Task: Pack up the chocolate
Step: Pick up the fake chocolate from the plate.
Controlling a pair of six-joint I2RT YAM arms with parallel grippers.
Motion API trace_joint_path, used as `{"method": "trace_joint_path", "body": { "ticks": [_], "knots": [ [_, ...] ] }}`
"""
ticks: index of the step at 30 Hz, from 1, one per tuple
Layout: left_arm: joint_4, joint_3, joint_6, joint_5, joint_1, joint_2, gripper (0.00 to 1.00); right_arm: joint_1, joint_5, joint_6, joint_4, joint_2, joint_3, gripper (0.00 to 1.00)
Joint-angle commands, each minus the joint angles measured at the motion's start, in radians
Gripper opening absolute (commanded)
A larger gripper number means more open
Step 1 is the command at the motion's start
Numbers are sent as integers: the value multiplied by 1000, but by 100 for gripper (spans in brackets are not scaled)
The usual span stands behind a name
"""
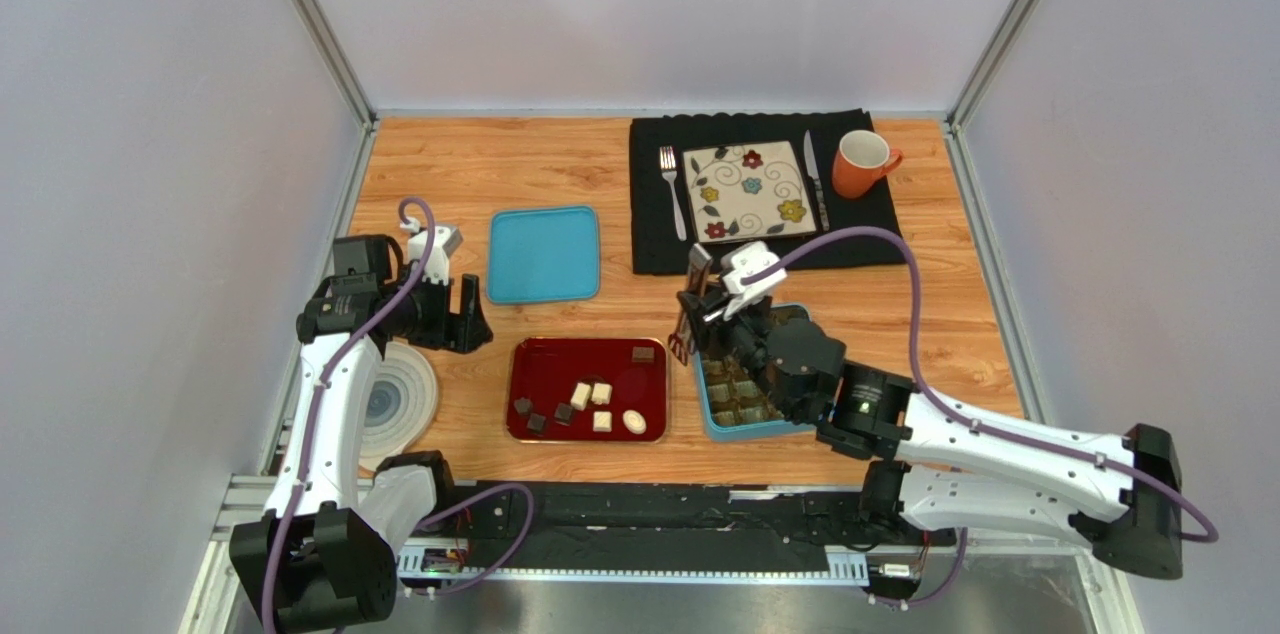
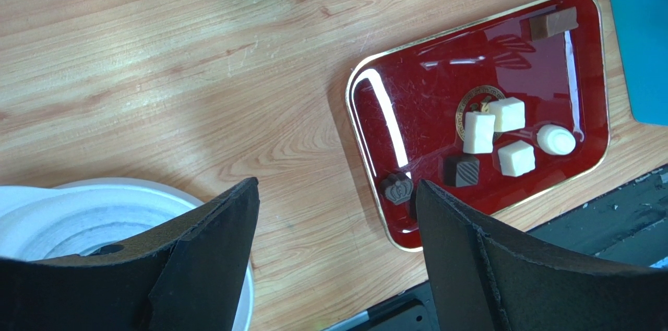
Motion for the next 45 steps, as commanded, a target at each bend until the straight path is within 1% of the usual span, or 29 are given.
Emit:
{"method": "trace_joint_path", "body": {
  "ticks": [1, 10, 21, 25, 26, 31, 37, 45],
  "knots": [
    [-19, 39, 21, 22, 7, -18, 82, 44, 22, -22, 170, 97, 62, 33],
    [-35, 49, 41, 12, 7, -20, 82, 93, -24, -14, 281, 268, 119, 34],
    [-37, 53, 36, 23, 7, -20, 82, 162, -81, -8, 341, 459, 223, 35],
    [-42, 56, 43, 22, 7, -22, 82, 170, -97, -11, 347, 521, 255, 38],
    [-42, 56, 43, 20, 7, -22, 82, 170, -97, -13, 345, 527, 262, 40],
    [-42, 56, 47, 22, 7, -23, 82, 172, -91, -16, 348, 550, 272, 44],
    [-42, 52, 50, 22, 7, -23, 82, 172, -68, -21, 344, 556, 265, 44],
    [-45, 55, 52, 25, 6, -26, 82, 170, -27, -22, 339, 519, 219, 45]
  ]
}}
